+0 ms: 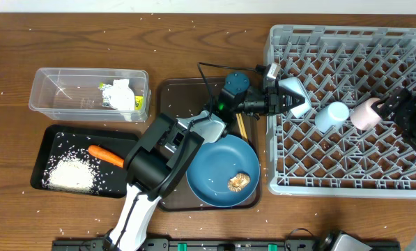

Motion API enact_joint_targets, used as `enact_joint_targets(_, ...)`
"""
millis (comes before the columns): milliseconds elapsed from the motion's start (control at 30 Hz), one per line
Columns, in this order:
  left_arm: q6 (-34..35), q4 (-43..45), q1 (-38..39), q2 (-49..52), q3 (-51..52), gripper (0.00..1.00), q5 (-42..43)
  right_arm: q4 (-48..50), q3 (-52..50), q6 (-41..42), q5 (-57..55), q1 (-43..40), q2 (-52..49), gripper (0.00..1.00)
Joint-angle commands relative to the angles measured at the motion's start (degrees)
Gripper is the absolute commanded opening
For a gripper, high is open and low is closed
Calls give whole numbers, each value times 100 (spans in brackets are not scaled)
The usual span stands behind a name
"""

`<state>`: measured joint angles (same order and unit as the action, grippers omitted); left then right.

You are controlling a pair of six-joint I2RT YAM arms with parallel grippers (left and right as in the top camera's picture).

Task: Sort waste into correct bins and load items into the dishwasher rack
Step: 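Set the bowl upside down in the rack and open left gripper, then reach left gripper to the rim of the blue plate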

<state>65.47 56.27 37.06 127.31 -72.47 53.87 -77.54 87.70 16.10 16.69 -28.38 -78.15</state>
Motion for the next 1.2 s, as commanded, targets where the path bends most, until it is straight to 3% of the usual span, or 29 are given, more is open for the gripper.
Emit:
enact_joint_targets(0,-144,-131,-140,-164,-170,44,190,-7,107,-81,-39,-48,13,93)
enact_joint_targets(367,-280,-787,-546,-260,-170,50,614,13,107,-94,-37,-48,13,93)
enact_joint_targets(700,-1187,-2546,-994,-739,-170,50,590,-15,107,-96,-37,-48,13,93)
enact_joint_targets(900,-2870,-5305,-1488,-1954,-170,50,-293,-31,107,-98,-37,-48,13,93)
enact_joint_targets(1100,-4524,-8389,-1652,-3447,-170,51,-2680,-70,107,-160,-35,-46,13,93)
enact_joint_targets(1167,-4817,-9071,-1652,-3919,-170,59,-3235,-74,107,-160,-35,-46,13,93)
